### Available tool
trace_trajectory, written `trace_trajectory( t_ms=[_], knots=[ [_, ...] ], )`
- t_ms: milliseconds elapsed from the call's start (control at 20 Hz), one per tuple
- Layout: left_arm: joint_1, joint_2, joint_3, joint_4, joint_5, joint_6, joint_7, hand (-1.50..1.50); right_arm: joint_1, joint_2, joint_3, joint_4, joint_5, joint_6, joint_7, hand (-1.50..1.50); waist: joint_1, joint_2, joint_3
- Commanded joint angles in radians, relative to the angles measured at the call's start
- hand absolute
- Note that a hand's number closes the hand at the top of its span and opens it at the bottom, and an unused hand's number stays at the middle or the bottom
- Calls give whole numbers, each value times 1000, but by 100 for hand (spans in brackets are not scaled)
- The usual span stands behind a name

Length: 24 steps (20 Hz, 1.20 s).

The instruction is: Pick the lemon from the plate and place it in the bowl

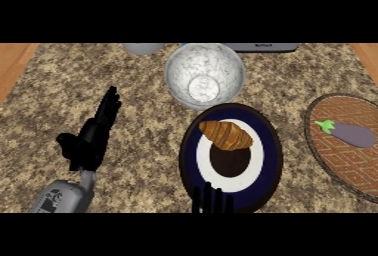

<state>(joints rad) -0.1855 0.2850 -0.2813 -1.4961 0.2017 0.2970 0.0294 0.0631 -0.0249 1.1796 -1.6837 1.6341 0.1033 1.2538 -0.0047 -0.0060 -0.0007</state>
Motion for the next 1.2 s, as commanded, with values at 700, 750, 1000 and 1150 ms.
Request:
trace_trajectory(
  t_ms=[700,750,1000,1150],
  knots=[
    [7,-11,9,-23,-19,16,8,0,114,24,46,-1,51,-145,234,-150,-12,5,1],
    [36,3,28,-1,4,-16,-24,0,125,24,50,-10,57,-160,234,-150,-11,6,0],
    [10,-4,13,-36,-12,-5,22,0,81,24,14,31,44,-169,232,-150,-2,7,1],
    [32,-30,-11,-24,-42,25,10,0,129,24,5,30,119,-144,234,-150,-14,4,1]
  ],
)
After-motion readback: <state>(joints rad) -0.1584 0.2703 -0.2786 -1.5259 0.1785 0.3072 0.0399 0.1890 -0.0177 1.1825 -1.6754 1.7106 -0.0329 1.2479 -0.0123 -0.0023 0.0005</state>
